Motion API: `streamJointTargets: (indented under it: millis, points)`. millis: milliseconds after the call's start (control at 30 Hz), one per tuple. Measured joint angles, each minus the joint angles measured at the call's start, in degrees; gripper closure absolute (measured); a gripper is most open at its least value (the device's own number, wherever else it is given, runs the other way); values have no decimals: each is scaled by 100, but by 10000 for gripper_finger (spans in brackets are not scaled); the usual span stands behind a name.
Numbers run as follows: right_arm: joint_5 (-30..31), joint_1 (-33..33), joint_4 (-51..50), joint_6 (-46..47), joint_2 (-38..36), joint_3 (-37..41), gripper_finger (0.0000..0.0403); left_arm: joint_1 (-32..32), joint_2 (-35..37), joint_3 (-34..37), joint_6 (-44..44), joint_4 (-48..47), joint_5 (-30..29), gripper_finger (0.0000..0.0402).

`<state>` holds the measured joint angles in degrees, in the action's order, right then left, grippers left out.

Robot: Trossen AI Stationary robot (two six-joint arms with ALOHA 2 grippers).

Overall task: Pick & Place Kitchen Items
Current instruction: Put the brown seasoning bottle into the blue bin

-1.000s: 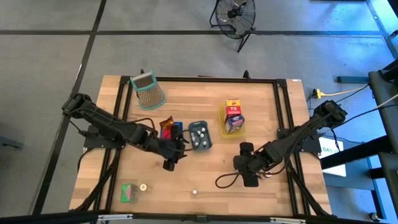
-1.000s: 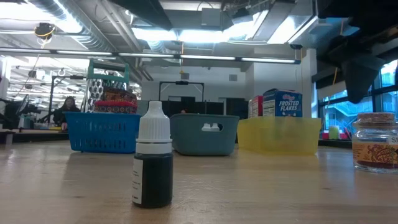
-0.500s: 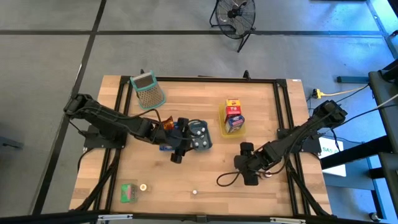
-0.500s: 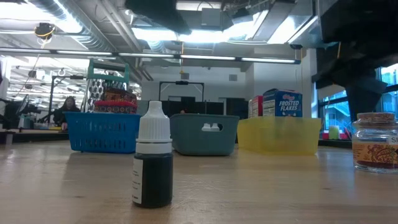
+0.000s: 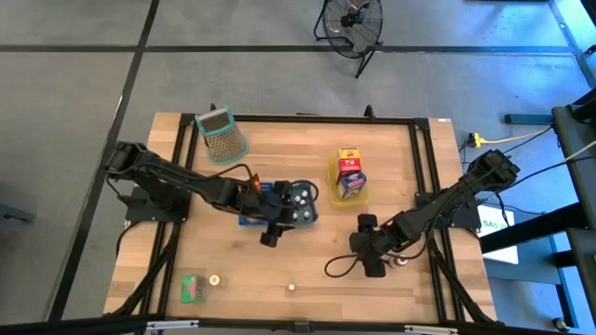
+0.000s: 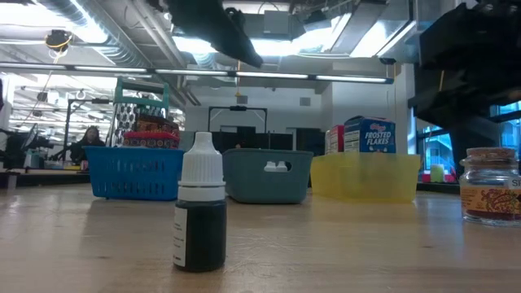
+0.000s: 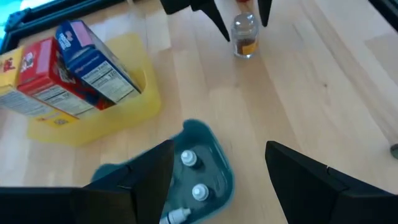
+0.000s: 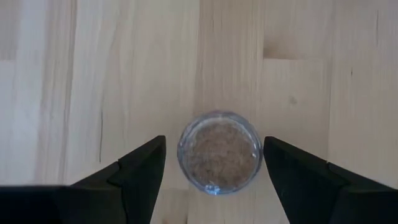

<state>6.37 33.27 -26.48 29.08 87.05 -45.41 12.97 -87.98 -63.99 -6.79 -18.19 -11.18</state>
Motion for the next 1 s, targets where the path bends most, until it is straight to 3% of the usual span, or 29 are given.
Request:
streamJointTargets:
  millis: [300, 900, 1000]
  points:
    - [-89, 1, -13, -138, 0, 0, 134, 4, -127, 0, 194, 71, 79, 153]
    - [-360, -226, 55, -431, -2, -2, 218, 4, -127, 0, 269, 174, 84, 153]
    - [-428, -225, 126, -532, 0, -2, 219, 4, -126, 0, 269, 176, 392, 153]
